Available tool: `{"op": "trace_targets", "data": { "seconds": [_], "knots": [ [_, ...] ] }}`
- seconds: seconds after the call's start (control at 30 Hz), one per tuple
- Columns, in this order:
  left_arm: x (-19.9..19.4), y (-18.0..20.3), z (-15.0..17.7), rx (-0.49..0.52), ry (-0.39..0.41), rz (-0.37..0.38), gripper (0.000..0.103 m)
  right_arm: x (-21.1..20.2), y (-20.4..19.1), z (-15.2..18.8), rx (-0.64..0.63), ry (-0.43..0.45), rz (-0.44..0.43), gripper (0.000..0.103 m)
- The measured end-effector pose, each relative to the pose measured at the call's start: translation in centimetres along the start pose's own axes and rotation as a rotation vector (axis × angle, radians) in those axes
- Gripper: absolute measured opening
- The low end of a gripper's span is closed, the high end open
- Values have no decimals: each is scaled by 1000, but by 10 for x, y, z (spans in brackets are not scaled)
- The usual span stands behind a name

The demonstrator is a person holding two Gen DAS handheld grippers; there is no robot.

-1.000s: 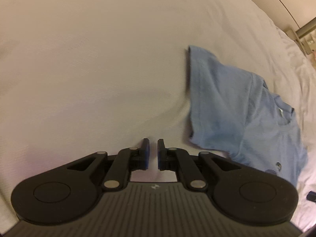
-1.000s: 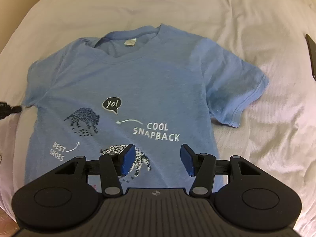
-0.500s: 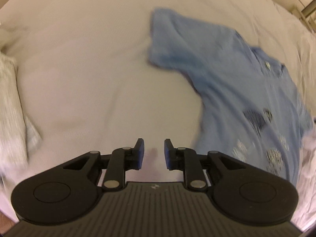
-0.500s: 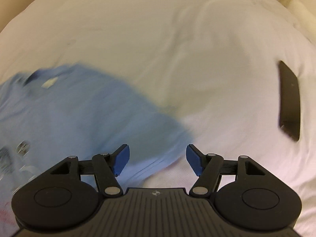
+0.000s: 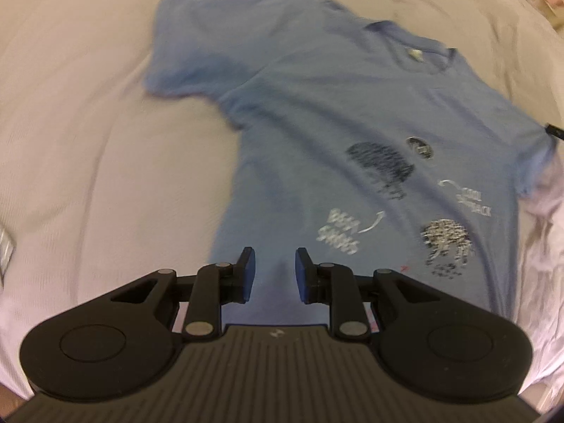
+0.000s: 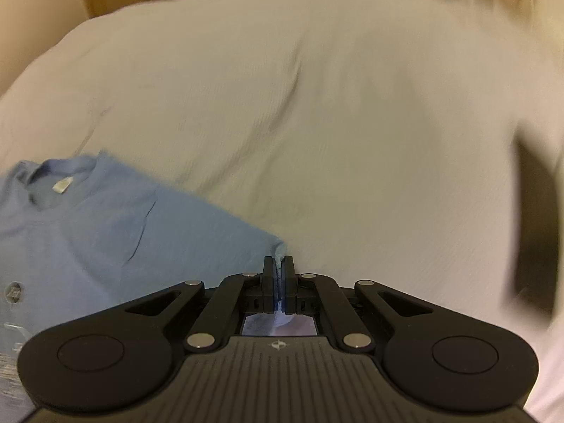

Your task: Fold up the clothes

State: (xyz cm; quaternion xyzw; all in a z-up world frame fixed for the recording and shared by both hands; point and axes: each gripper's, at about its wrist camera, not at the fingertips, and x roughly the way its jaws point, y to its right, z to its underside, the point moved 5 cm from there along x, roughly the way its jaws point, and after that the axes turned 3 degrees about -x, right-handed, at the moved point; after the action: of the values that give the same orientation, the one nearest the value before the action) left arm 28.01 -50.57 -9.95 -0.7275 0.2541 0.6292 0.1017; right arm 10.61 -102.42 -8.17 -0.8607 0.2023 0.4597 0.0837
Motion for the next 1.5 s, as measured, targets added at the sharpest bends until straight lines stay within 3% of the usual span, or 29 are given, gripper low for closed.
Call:
{"op": "trace_targets", "data": {
  "seconds": [0.03,0.1,0.13,0.3,0.43,0.57,0.63,0.67,0.83,0.9,1.03,1.1,1.17,1.3,1.37,1.5],
  "knots": [
    [-3,4,-3,14,5,4,21,-1,2,-6,-10,21,13,4],
    [-7,9,-7,26,18,6,24,-2,7,-9,6,21,32,32],
    [-8,10,-8,30,24,5,24,-2,10,-10,16,19,42,36],
    [-12,9,-4,36,23,-7,24,-32,-3,21,144,32,-8,38],
    [-12,9,6,42,7,-13,24,-27,-29,73,256,-74,-112,41],
    [-15,8,17,57,0,-24,25,-3,-32,106,463,-124,-212,42],
    [-20,6,21,59,3,-32,25,6,-29,111,577,-128,-261,23],
    [-23,4,23,60,4,-36,25,5,-29,112,575,-131,-240,3],
    [-31,-3,28,55,20,-46,25,-18,-31,110,461,-144,-56,2],
    [-33,-3,27,50,30,-46,25,-20,-31,118,433,-186,-8,21],
    [-44,2,25,64,75,-40,28,-35,-35,122,416,-180,-7,28],
    [-52,3,24,76,102,-49,30,-46,-41,121,396,-166,-17,41],
    [-60,4,23,87,130,-63,35,-61,-55,118,364,-147,-37,42],
    [-83,-1,22,89,196,-71,53,-92,-97,112,319,-132,-89,51],
    [-94,-4,22,91,227,-75,70,-106,-120,109,308,-126,-109,60],
    [-111,-12,16,149,288,-80,80,-135,-157,106,298,-104,-117,73]
  ]
}}
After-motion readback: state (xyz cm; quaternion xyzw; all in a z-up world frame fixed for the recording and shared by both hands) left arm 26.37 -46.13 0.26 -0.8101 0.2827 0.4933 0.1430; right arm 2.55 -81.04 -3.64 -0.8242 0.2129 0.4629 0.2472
